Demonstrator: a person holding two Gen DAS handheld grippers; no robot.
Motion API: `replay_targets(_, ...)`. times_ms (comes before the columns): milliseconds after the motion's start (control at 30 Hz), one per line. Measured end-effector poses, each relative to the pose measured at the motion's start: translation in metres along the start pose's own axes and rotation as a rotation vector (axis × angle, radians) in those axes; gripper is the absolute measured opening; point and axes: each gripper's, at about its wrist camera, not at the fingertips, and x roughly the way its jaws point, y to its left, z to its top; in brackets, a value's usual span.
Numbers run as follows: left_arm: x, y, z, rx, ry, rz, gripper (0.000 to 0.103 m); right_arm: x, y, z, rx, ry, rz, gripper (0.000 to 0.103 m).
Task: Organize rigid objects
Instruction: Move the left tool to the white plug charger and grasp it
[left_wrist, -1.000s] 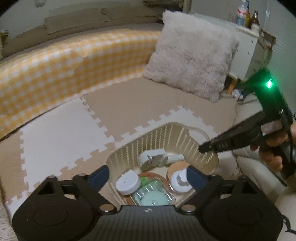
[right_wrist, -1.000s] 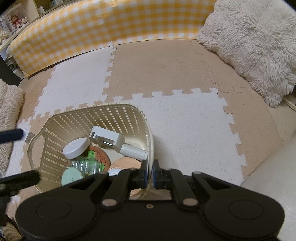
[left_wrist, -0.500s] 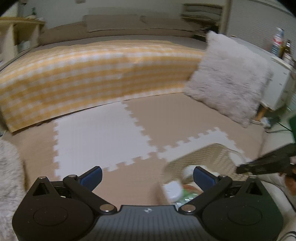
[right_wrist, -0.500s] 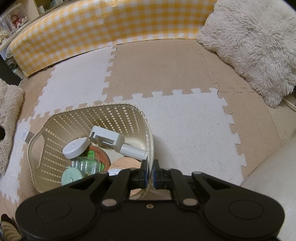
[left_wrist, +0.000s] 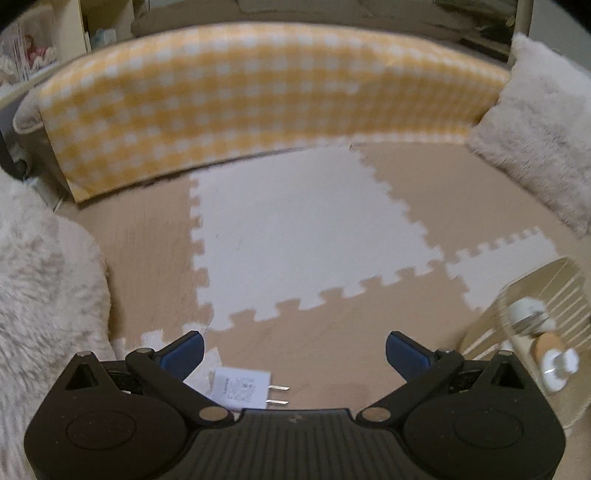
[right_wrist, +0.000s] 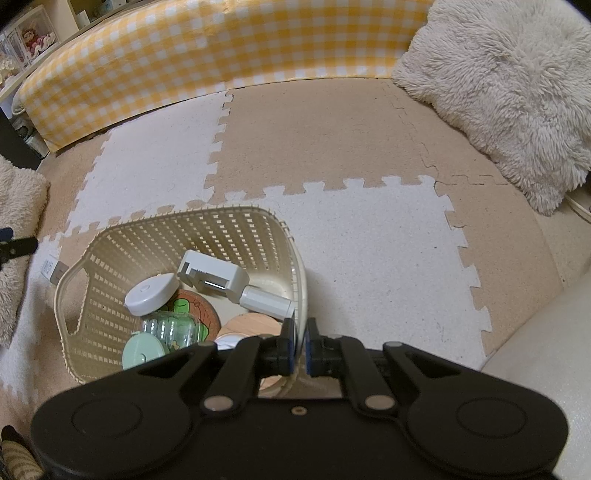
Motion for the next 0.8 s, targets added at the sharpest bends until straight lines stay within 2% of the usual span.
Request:
replay_targets(267,0.035,0.021,-0.021,-0.054,0.092,0.041,0.103,0.000,0.000,0.000,0.000,0.000,0.000,0.006)
replay_targets(467,0.042,0.023,-0.025,-0.063,0.133,0.004,0.103,0.001,0.001,0.000,0.001,0.002,0.000,0.006)
replay_targets(533,0.043,0.019,-0.026,-0.038,0.143,0.017,0.096,0.001,0.001,0.000,0.002,0.002,0.001,0.006)
replay_targets(600,0.045,0.018,-0.027,-0.027,0.153,0.026,0.079,0.001,0.001,0.000,0.001,0.002,0.000,0.006)
replay_targets(733,0.045,0.024,-0.029,-0.055,0.150,0.044,0.067,0.001,0.001,0.000,0.001,0.002,0.000,0.006)
replay_targets(800,0.045,0.027,-0.030,-0.063,0.153,0.056,0.054,0.001,0.001,0.000,0.001,0.002,0.001,0.006)
